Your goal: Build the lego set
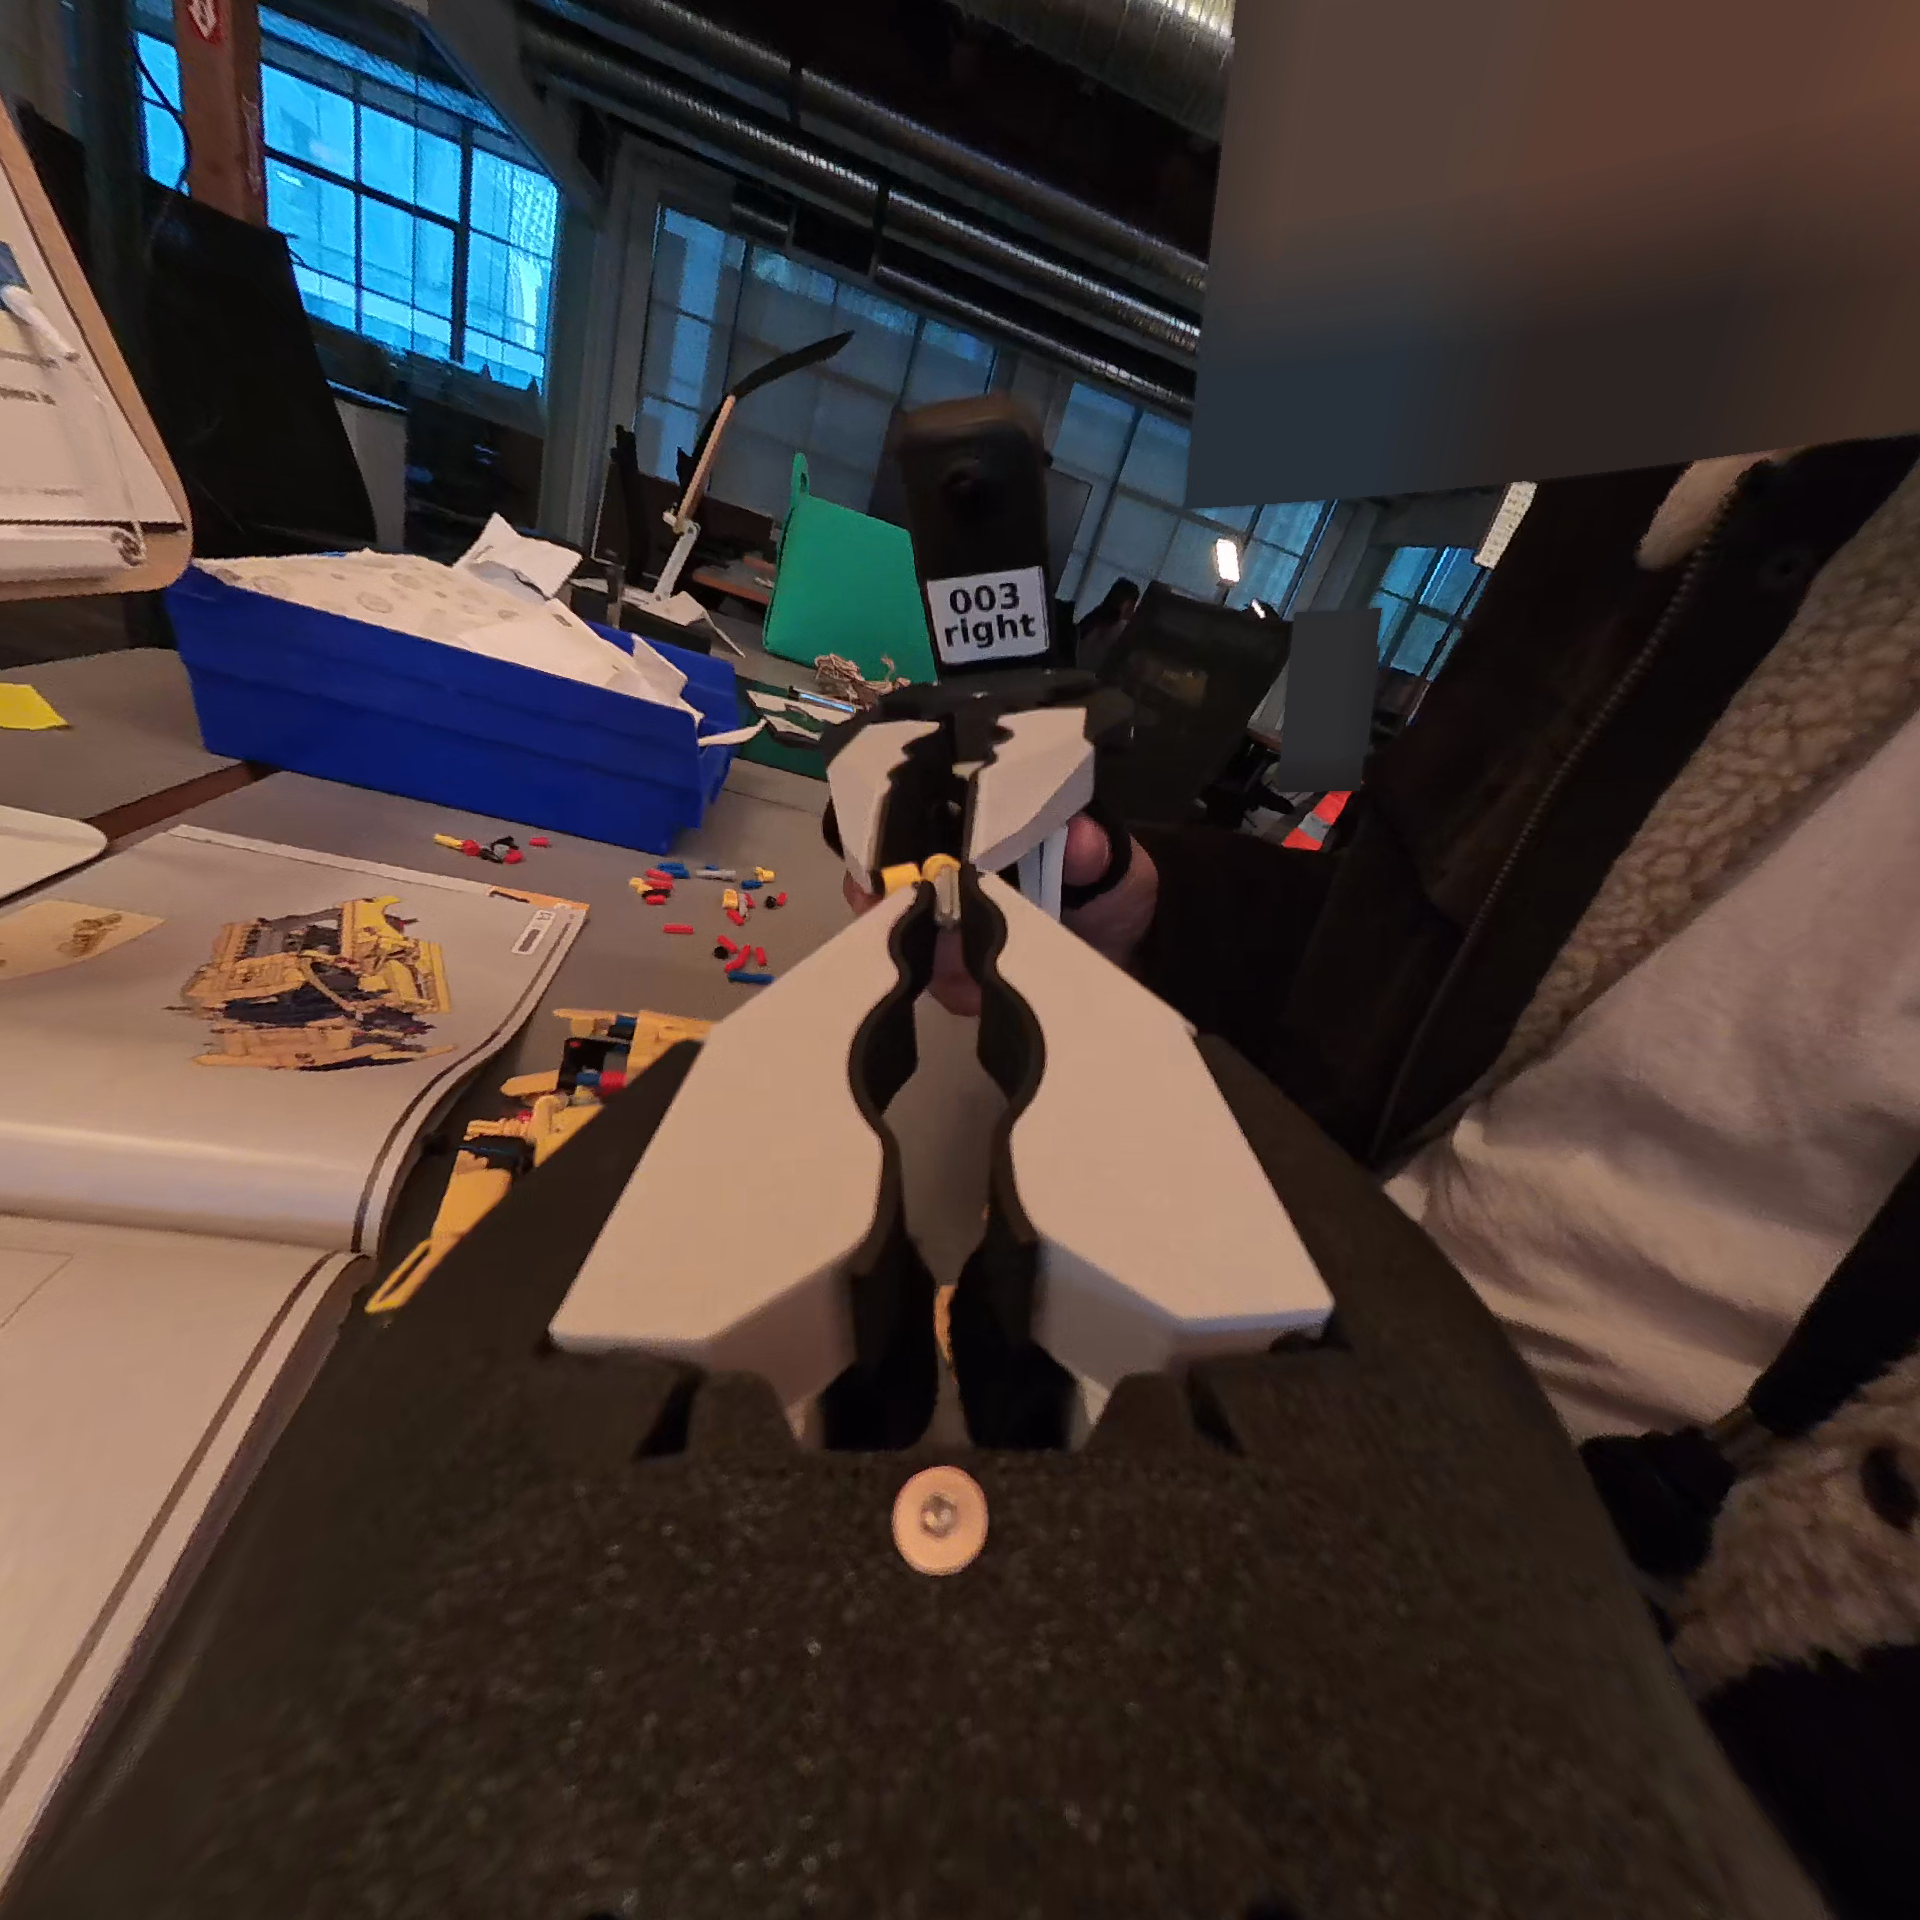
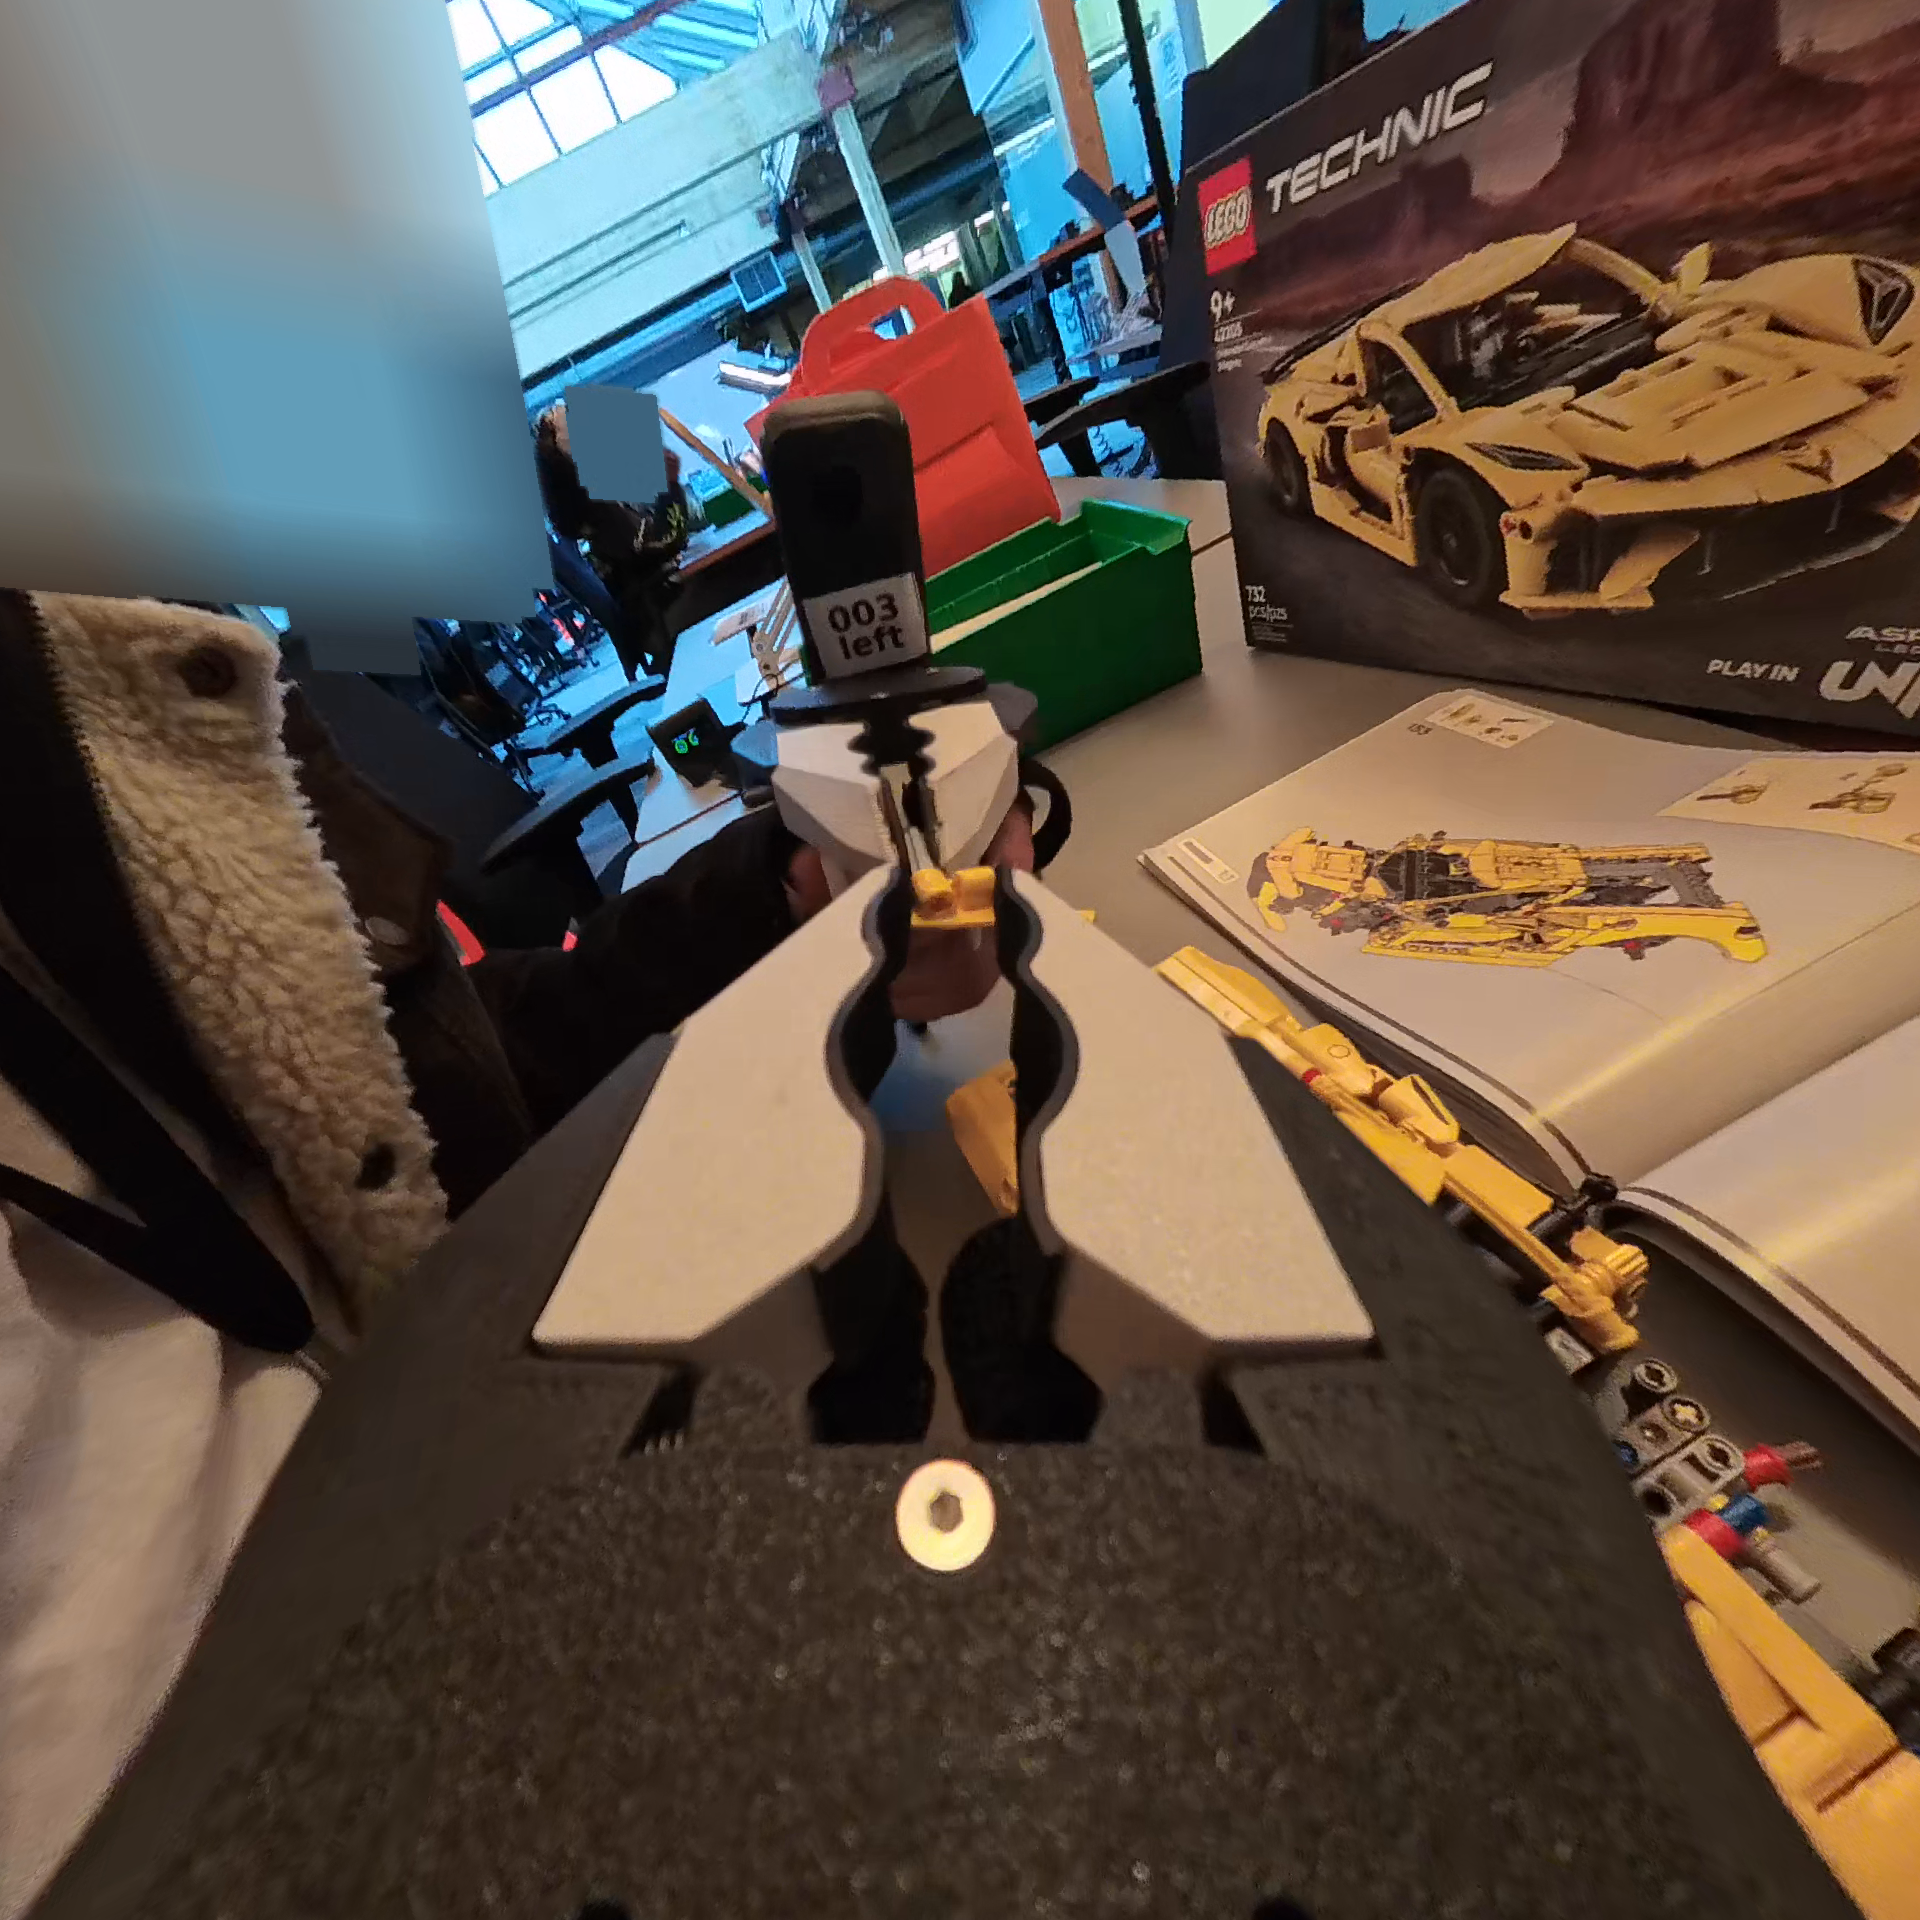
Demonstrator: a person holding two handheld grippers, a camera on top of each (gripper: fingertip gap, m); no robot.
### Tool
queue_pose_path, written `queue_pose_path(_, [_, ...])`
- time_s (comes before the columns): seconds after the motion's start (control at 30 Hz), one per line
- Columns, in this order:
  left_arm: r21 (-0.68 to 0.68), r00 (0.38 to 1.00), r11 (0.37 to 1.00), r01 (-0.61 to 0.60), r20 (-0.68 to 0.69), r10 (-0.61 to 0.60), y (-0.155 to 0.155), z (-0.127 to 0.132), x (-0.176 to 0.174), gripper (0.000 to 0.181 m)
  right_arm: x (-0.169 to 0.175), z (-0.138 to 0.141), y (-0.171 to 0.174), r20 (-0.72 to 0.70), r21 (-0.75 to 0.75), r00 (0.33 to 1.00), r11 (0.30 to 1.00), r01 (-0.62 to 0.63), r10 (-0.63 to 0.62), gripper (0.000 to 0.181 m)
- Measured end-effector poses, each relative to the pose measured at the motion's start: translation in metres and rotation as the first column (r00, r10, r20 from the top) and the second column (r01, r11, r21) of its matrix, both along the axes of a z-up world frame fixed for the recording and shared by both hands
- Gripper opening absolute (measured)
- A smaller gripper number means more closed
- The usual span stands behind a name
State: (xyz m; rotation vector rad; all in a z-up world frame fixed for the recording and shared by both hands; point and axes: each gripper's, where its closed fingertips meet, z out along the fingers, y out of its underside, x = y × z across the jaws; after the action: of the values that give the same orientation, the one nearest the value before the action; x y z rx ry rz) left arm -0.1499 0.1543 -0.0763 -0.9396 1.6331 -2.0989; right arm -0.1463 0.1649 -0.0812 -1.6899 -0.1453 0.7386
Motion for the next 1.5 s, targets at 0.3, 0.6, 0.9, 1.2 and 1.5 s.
queue_pose_path(0.3, [0.099,0.999,0.995,-0.004,-0.053,0.01,-0.004,-0.015,0.001,0.004,0.0,-0.014,-0.002,0.113,-0.056,0.993,0.998,0.021,-0.015,0.015])
queue_pose_path(0.6, [0.009,0.999,0.999,0.041,-0.022,-0.041,-0.006,-0.001,-0.003,0.004,-0.003,-0.001,-0.006,0.082,0.001,0.996,1.0,-0.031,0.03,0.018])
queue_pose_path(0.9, [-0.056,0.995,0.994,0.097,0.005,-0.097,-0.006,0.009,-0.012,0.004,-0.013,0.01,-0.012,0.137,0.059,0.984,0.99,-0.126,0.117,0.029])
queue_pose_path(1.2, [-0.267,0.977,0.942,0.202,-0.006,-0.211,0.001,0.023,-0.019,0.004,-0.007,0.025,-0.015,0.657,0.325,0.722,0.946,-0.013,-0.216,0.018])
queue_pose_path(1.5, [-0.402,0.93,0.868,0.292,-0.092,-0.356,-0.011,0.016,-0.017,0.004,-0.018,0.015,-0.013,0.831,0.225,0.546,0.963,-0.146,-0.111,0.011])
